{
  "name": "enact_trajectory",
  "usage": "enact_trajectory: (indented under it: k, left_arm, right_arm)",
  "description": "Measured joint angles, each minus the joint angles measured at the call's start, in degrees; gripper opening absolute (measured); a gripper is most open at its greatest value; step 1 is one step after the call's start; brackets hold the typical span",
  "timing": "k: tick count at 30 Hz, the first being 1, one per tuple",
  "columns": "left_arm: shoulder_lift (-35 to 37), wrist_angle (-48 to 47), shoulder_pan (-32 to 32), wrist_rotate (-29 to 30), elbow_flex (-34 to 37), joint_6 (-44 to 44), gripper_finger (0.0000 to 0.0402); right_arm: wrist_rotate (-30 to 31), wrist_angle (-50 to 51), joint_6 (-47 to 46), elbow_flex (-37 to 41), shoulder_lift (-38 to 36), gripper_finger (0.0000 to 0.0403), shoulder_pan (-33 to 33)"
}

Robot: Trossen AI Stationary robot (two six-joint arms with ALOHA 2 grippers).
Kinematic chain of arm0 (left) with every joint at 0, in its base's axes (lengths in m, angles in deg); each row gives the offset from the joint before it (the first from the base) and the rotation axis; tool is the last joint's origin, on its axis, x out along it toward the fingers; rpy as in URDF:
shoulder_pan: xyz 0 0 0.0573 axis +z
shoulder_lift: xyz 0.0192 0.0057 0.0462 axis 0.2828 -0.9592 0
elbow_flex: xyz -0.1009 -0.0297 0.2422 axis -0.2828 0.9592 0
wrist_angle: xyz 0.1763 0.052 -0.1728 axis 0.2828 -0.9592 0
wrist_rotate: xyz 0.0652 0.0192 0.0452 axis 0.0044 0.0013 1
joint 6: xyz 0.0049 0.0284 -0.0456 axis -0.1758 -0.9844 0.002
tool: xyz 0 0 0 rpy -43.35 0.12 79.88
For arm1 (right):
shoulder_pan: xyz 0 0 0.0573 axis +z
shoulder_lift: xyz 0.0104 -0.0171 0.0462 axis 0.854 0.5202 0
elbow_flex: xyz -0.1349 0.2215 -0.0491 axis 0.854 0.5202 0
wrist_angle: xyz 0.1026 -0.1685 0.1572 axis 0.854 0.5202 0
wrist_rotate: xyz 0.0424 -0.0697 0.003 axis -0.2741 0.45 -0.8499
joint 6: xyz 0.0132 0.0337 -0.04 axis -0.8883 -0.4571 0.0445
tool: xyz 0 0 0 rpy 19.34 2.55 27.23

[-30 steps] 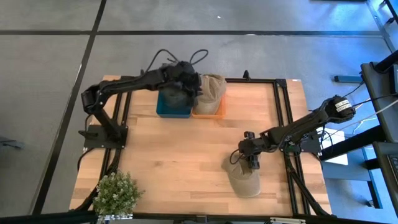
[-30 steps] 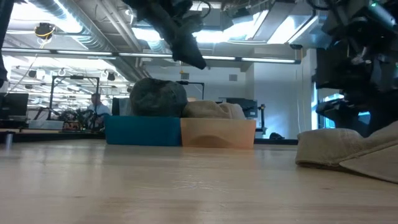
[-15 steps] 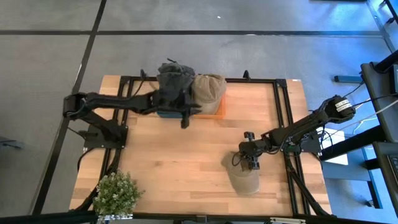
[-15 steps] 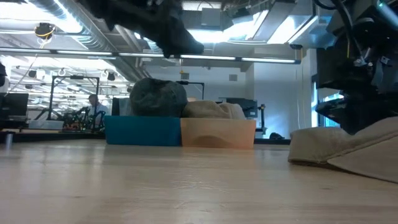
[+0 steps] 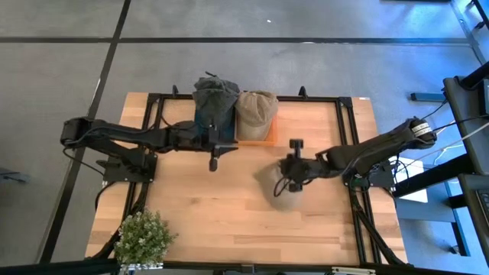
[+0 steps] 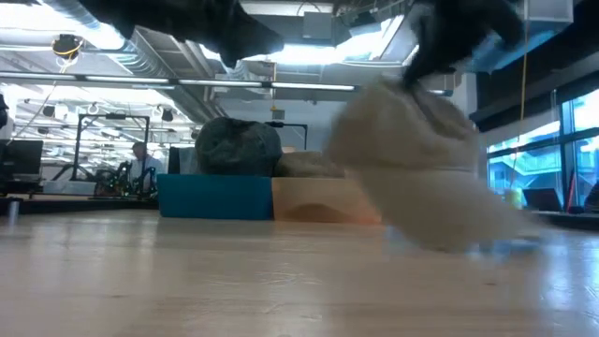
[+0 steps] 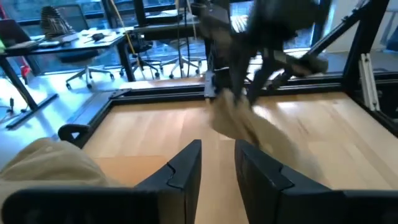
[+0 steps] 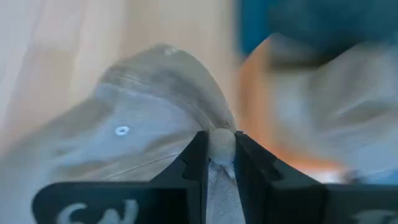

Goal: Pick & Place hat
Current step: Put the brown cap into the orange bin

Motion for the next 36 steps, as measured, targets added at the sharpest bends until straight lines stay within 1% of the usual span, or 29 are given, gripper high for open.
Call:
enact_trajectory:
  k: [5, 8, 11, 13, 17, 21, 28, 36]
  left_arm:
    - [0.03, -2.98, -0.47, 0.11, 0.03, -0.04, 0.0093]
    - [0.64, -3.86, -0.45, 0.21, 0.03, 1.22, 0.0090]
    - [2.11, -4.62, -0.45, 0.61, 0.03, 1.22, 0.0091]
    - [3.26, -5.39, -0.45, 0.61, 0.03, 1.01, 0.0093]
    - [4.70, -6.77, -0.45, 0.63, 0.03, 0.76, 0.0095]
    - [5.05, -8.34, -0.45, 0.65, 0.03, 0.80, 0.0093]
    - [5.05, -9.99, -0.45, 0.80, 0.03, 1.44, 0.0093]
    - [5.05, -10.03, -0.45, 1.13, 0.03, 2.38, 0.0089]
  right_arm:
    - [6.11, -0.03, 11.42, -10.28, 0.01, 0.0056, -2.82]
    - [8.83, -2.20, 17.57, -13.34, 0.00, 0.0056, -5.98]
    - [9.25, -5.51, 23.28, -14.00, -0.03, 0.0056, -10.03]
    - [8.16, -7.09, 25.21, -13.60, 0.00, 0.0056, -13.16]
    - [2.46, -7.47, 25.56, -12.86, 0.26, 0.0056, -19.57]
    - [-2.40, -10.01, 25.54, -11.17, 0.58, 0.0056, -24.07]
    - [-7.80, -19.44, 27.05, -6.18, 0.72, 0.0056, -27.73]
    - [-8.14, -25.67, 26.95, -4.40, 0.91, 0.0056, -29.75]
